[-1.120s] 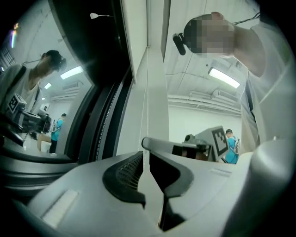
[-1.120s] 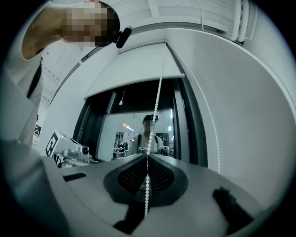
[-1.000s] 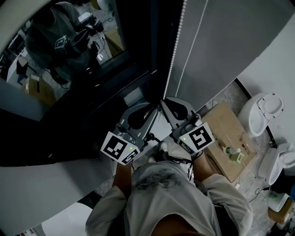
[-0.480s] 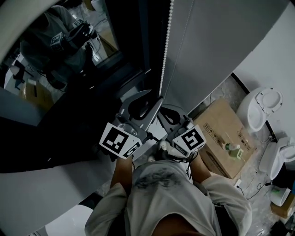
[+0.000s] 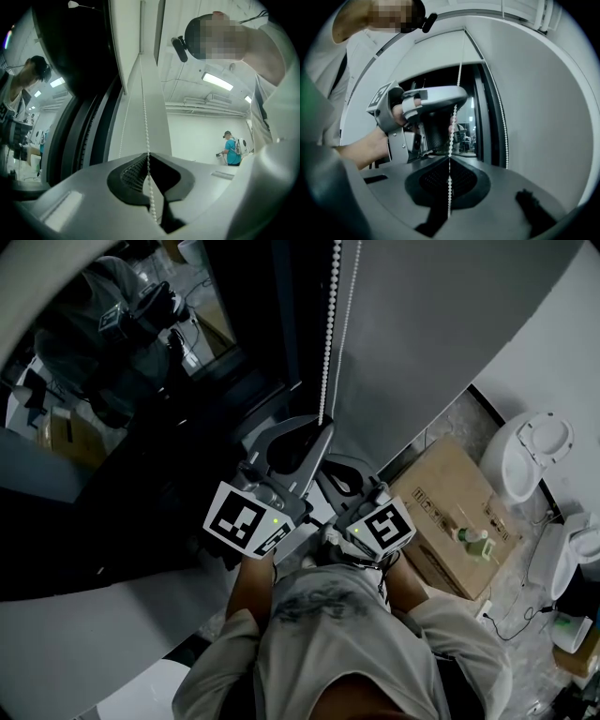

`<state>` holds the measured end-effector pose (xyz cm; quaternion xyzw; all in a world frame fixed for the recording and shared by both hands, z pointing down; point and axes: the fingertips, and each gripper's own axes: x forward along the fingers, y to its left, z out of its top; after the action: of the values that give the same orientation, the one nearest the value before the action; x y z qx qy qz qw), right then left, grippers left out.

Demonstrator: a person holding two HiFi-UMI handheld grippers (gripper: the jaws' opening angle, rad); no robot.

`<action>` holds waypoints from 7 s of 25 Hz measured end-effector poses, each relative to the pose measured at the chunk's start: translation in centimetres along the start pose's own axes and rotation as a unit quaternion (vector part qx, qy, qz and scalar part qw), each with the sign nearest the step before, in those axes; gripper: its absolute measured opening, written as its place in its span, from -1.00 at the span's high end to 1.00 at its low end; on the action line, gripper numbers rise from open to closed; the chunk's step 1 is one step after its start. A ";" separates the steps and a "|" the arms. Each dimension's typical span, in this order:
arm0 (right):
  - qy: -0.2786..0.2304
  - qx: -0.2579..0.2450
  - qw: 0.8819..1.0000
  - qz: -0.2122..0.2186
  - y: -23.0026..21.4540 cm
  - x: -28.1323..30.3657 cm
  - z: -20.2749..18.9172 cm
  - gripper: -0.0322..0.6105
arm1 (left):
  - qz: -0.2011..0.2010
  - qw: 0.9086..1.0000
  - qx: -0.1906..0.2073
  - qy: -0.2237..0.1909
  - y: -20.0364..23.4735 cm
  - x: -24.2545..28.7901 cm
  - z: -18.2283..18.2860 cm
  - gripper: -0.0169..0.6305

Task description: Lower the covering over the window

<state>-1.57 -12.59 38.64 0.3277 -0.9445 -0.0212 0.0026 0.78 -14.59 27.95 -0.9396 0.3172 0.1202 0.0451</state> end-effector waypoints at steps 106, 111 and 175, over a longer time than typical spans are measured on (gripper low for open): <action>0.051 0.017 0.998 -0.033 0.2 -0.4 -3.6 0.84 | 0.010 1.000 -0.004 0.018 -0.4 -1.0 -1.3 0.90; 0.039 0.013 0.999 -0.034 0.2 -0.7 -3.0 0.84 | 0.017 1.000 -0.006 0.024 -0.1 -1.5 -1.5 0.90; -0.037 0.004 0.999 -0.010 -0.5 0.4 3.7 0.85 | 0.053 0.996 -0.049 0.056 -0.5 -6.7 -5.9 0.84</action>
<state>-1.65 -13.04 34.89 0.3365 -0.9406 -0.0297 -0.0341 -2.92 -11.17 35.35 -0.9277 0.3627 0.0850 -0.0249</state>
